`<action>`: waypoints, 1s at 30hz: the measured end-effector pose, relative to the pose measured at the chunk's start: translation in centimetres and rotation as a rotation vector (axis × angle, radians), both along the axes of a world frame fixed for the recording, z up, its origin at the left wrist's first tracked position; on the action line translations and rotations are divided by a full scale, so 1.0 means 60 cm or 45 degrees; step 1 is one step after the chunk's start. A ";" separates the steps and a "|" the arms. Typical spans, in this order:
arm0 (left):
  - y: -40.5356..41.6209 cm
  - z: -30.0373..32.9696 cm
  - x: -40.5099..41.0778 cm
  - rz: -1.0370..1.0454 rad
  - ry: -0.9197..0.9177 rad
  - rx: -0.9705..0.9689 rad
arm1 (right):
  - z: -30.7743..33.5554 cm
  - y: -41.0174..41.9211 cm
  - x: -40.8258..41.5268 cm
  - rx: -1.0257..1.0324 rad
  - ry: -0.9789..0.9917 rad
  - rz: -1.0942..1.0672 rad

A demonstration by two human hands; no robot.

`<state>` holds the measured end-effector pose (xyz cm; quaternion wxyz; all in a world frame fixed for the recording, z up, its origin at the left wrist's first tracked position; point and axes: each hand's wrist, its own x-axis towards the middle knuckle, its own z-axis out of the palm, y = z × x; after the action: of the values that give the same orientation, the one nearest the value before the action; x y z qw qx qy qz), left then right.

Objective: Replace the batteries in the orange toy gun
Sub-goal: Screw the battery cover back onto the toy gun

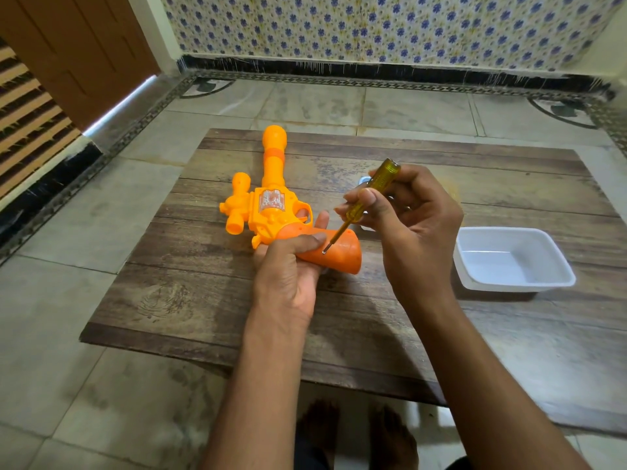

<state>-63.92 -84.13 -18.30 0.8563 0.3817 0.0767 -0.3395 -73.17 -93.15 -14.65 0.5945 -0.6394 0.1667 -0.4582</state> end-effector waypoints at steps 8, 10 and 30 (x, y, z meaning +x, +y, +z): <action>0.001 0.000 0.001 0.004 -0.014 0.009 | -0.003 -0.001 0.001 -0.066 0.053 -0.032; 0.001 -0.002 0.001 0.012 -0.027 0.015 | -0.003 0.000 0.002 -0.128 0.075 -0.048; 0.001 -0.004 0.003 -0.030 -0.001 -0.004 | 0.006 0.001 -0.002 -0.321 0.070 0.044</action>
<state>-63.72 -84.07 -18.55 0.8529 0.3813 0.0715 -0.3495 -73.27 -93.10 -14.29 0.5125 -0.7240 0.1129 -0.4476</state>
